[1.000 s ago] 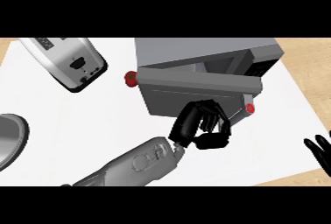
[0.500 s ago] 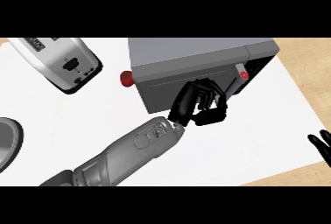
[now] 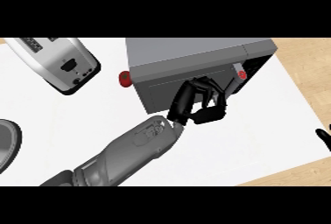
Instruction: Pick up the milk, place it into the microwave and close the microwave
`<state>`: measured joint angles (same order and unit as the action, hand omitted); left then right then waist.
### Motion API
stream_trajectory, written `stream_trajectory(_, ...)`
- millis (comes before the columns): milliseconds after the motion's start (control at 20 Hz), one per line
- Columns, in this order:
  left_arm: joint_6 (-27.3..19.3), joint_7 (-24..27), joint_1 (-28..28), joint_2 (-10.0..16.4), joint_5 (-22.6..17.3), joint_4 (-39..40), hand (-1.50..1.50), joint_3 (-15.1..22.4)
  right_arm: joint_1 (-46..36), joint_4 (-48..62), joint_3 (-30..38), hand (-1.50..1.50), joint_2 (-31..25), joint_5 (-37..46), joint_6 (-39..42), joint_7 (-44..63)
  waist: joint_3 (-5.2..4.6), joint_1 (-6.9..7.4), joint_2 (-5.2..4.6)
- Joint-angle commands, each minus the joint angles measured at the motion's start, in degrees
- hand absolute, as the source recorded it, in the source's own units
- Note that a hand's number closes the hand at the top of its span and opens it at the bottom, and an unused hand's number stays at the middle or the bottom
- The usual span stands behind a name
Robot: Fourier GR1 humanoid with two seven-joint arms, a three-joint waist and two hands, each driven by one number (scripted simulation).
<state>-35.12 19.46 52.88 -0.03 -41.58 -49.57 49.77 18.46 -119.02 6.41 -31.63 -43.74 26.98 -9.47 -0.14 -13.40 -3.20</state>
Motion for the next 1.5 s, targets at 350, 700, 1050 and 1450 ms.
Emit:
stream_trajectory(350, -1.1, 3.2, 1.8, 0.0, -7.1, 6.6, 1.5, -5.5, -0.9, -1.3, 1.0, -1.5, -0.9, -3.1, 0.4, 0.7, 0.06, -1.45, -1.06)
stream_trajectory(700, -2.2, 7.8, 2.2, 0.0, -8.0, 7.1, 1.5, -5.5, -1.5, -1.9, 0.4, -1.5, -1.9, -4.3, 1.8, 1.4, 0.04, -0.92, -1.62)
stream_trajectory(1050, -2.9, 9.5, 2.9, 0.0, -9.9, 7.5, 1.5, -5.0, -1.8, -3.2, 0.3, -1.5, -3.0, -6.6, 3.0, 2.0, 0.07, -1.67, -1.68)
stream_trajectory(1450, -3.6, 12.0, 2.5, 0.0, -11.5, 8.0, 1.5, -4.0, -2.1, -4.9, -0.2, -1.5, -3.9, -7.7, 3.4, 2.9, 0.03, -2.35, -1.85)
